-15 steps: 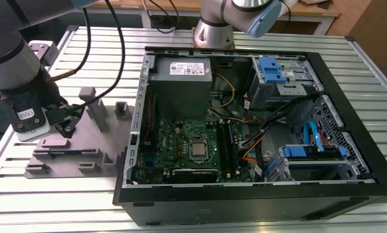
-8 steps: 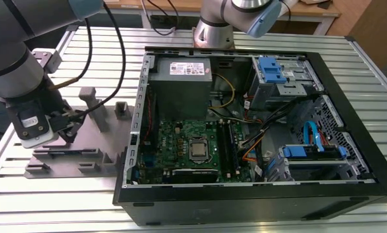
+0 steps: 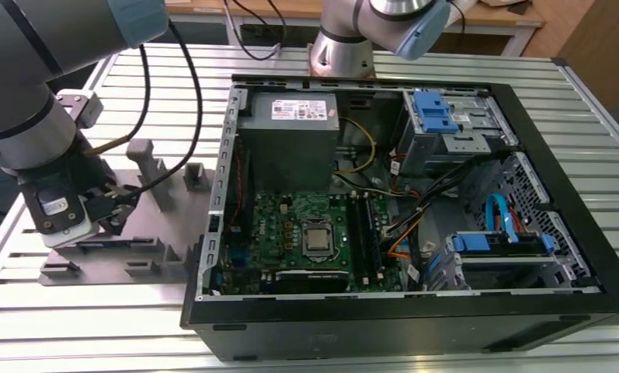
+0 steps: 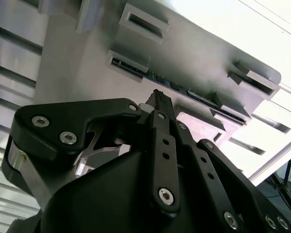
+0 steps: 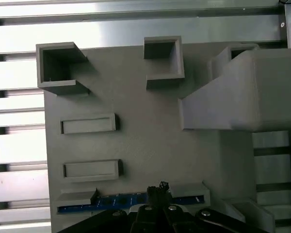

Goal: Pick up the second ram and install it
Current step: 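Reach for the second ram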

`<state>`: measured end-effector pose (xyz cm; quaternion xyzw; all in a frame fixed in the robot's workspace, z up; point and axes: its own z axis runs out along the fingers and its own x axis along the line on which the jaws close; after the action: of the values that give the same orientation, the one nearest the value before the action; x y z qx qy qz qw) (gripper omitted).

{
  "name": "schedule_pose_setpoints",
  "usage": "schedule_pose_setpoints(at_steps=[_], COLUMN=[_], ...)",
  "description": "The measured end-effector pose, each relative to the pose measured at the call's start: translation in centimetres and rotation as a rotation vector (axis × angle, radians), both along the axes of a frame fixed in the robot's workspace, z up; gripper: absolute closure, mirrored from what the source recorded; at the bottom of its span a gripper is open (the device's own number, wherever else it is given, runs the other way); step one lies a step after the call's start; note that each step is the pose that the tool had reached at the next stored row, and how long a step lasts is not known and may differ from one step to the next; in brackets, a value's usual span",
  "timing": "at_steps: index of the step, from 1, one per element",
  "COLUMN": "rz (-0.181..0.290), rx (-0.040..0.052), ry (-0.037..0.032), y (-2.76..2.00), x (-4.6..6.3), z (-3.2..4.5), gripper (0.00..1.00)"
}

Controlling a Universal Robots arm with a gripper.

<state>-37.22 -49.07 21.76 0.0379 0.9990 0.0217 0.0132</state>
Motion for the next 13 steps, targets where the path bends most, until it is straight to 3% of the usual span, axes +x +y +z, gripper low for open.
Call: schedule_pose_setpoints(at_steps=[6, 10, 13], rz=[0.0, 0.002, 0.002], rx=[-0.0015, -0.0016, -0.0029], ry=[-0.0005, -0.0006, -0.0006], y=[-0.08, -0.63, -0.69], x=[-1.1, -1.3, -1.3], z=[-0.12, -0.32, -0.34], gripper=[0.93, 0.93, 0.93])
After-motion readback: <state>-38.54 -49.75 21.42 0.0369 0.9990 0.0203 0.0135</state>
